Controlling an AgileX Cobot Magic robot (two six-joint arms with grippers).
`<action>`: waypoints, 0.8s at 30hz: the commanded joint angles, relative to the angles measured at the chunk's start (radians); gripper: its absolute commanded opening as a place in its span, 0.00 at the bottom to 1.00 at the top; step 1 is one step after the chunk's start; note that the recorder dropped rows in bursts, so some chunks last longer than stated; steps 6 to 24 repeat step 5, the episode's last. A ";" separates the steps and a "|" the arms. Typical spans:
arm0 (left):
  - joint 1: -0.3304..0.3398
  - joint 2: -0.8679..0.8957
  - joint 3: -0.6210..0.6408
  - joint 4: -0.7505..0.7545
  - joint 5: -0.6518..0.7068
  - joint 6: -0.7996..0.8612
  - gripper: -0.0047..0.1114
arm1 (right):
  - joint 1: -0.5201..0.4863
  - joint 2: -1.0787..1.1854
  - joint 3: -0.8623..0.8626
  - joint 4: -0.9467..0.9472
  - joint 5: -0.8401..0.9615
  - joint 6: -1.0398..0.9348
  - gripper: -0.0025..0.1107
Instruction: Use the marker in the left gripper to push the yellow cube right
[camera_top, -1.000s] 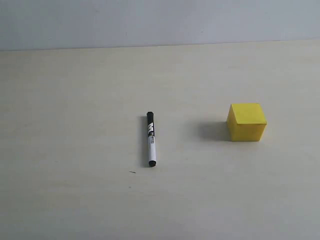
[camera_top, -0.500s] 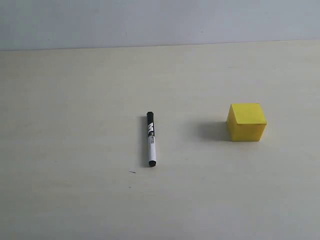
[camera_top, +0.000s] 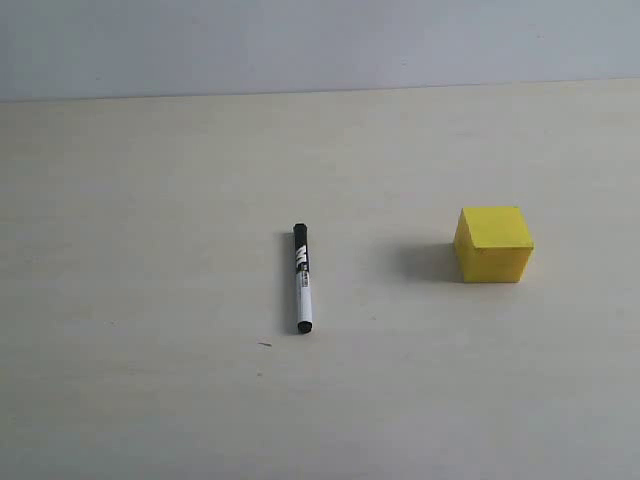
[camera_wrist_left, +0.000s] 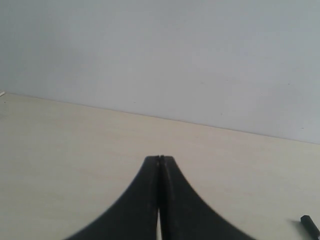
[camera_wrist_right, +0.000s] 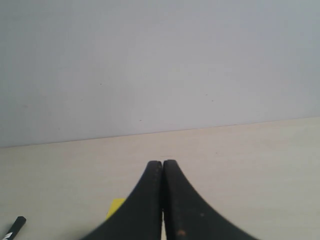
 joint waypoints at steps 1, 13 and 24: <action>0.002 -0.006 0.004 -0.010 0.000 0.008 0.04 | -0.005 -0.007 0.004 -0.008 -0.006 -0.001 0.02; 0.002 -0.006 0.004 -0.010 0.000 0.008 0.04 | -0.005 -0.007 0.004 -0.008 -0.006 -0.001 0.02; 0.002 -0.006 0.004 -0.010 0.000 0.008 0.04 | -0.005 -0.007 0.004 -0.008 -0.006 -0.001 0.02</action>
